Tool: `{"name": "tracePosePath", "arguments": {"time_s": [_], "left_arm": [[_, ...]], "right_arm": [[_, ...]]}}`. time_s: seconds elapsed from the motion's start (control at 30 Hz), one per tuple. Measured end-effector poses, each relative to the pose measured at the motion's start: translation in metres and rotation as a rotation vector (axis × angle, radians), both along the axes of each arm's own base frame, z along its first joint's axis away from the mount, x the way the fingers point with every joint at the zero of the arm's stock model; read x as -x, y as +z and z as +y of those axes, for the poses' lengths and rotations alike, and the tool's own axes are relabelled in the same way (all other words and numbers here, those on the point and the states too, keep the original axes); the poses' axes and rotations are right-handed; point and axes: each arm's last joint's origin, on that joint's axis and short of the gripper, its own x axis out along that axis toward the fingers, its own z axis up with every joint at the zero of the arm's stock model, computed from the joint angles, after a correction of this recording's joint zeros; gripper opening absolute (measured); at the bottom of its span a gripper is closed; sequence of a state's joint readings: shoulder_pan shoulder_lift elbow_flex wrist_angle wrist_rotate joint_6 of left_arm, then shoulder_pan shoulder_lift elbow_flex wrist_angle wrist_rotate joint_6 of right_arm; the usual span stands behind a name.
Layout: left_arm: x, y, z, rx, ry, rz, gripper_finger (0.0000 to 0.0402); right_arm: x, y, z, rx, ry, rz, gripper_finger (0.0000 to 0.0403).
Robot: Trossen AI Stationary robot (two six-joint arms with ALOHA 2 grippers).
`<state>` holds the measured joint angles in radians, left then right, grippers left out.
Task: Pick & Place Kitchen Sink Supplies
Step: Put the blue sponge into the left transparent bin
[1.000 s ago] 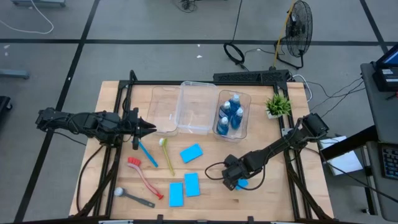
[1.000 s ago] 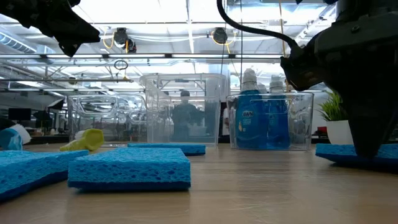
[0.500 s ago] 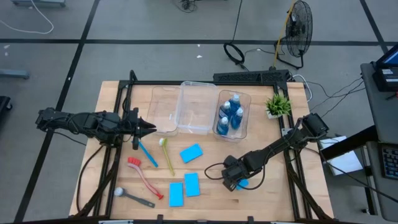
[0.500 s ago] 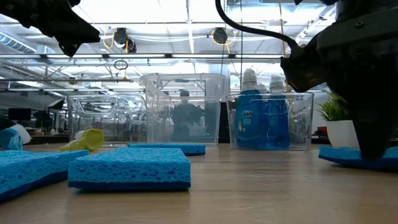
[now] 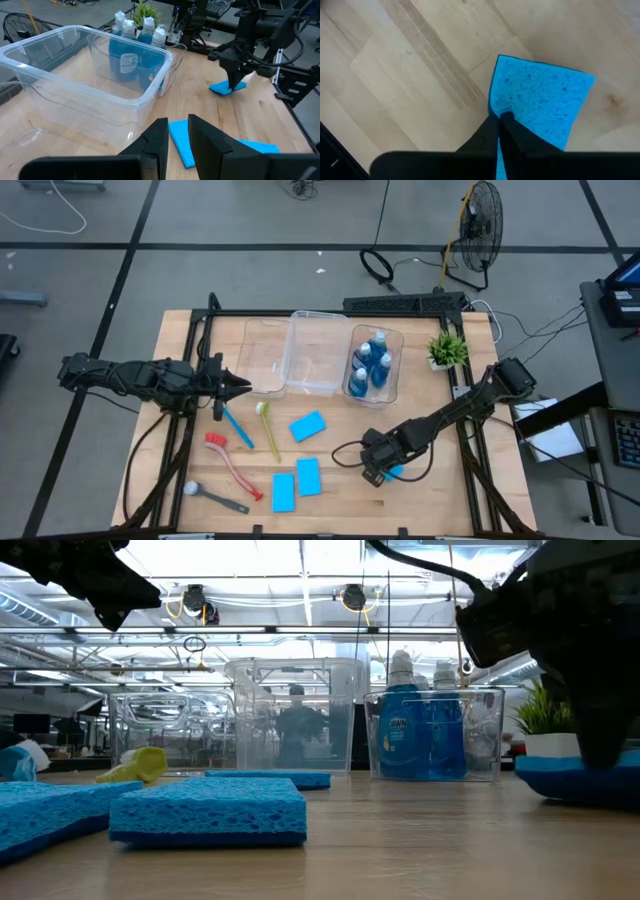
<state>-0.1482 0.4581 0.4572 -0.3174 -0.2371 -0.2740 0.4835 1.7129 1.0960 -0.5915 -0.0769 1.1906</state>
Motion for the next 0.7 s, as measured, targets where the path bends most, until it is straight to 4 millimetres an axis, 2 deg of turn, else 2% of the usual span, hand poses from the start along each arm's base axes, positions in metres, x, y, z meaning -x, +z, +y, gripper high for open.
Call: {"name": "tracePosePath", "arguments": {"time_s": [0.3,0.7], "left_arm": [[0.0,0.0,0.0,0.022,0.007,-0.002,0.0077],[0.0,0.0,0.0,0.024,0.008,-0.006,0.0077]], "right_arm": [[-0.003,0.006,0.002,-0.031,0.021,-0.061,0.0],[0.004,0.062,-0.011,-0.077,0.006,-0.304,0.0]]}}
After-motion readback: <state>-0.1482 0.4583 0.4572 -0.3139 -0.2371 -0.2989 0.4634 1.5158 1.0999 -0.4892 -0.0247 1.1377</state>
